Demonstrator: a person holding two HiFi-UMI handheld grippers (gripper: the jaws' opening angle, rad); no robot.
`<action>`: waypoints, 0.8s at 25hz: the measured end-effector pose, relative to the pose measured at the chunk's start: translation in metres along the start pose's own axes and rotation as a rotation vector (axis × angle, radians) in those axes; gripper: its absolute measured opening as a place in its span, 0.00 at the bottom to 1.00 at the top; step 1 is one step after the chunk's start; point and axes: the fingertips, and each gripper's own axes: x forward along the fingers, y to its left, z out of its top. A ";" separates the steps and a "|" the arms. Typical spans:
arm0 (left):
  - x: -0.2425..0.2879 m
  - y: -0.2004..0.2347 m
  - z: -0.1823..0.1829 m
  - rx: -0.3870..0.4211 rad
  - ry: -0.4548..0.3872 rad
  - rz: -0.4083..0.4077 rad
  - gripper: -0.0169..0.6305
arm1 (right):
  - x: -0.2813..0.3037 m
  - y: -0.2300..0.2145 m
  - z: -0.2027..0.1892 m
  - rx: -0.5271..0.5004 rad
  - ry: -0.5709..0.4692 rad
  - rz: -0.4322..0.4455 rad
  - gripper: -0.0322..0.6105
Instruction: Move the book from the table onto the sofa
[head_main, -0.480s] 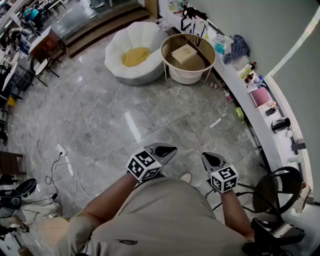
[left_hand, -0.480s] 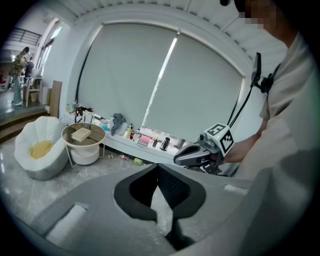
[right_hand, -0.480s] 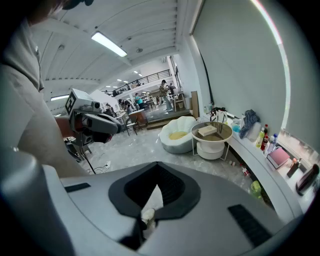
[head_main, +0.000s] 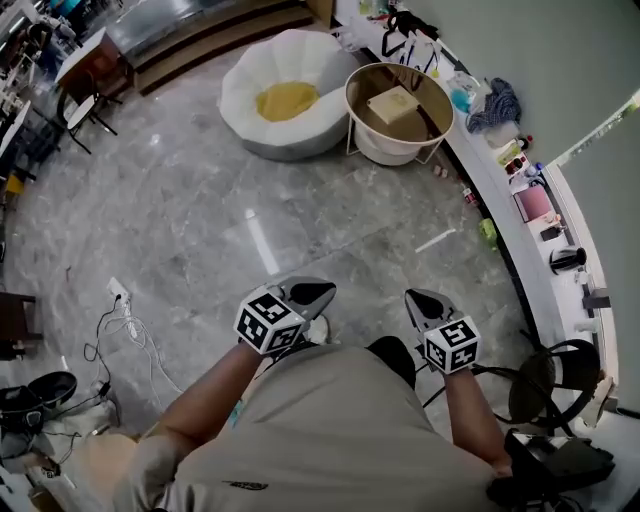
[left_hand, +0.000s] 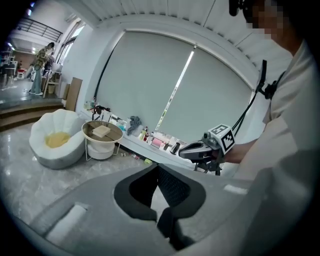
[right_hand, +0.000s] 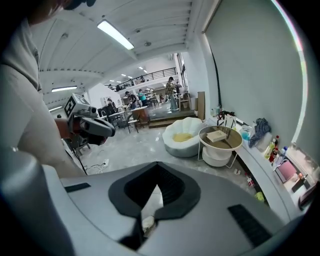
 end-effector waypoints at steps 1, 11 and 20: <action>-0.005 0.006 -0.003 -0.002 0.004 -0.005 0.04 | 0.006 0.002 0.005 0.002 -0.003 -0.009 0.07; 0.024 0.085 0.008 -0.053 0.042 0.046 0.04 | 0.057 -0.030 0.029 0.058 -0.005 0.011 0.12; 0.119 0.152 0.103 -0.103 0.062 0.055 0.18 | 0.132 -0.155 0.112 0.080 -0.077 0.089 0.28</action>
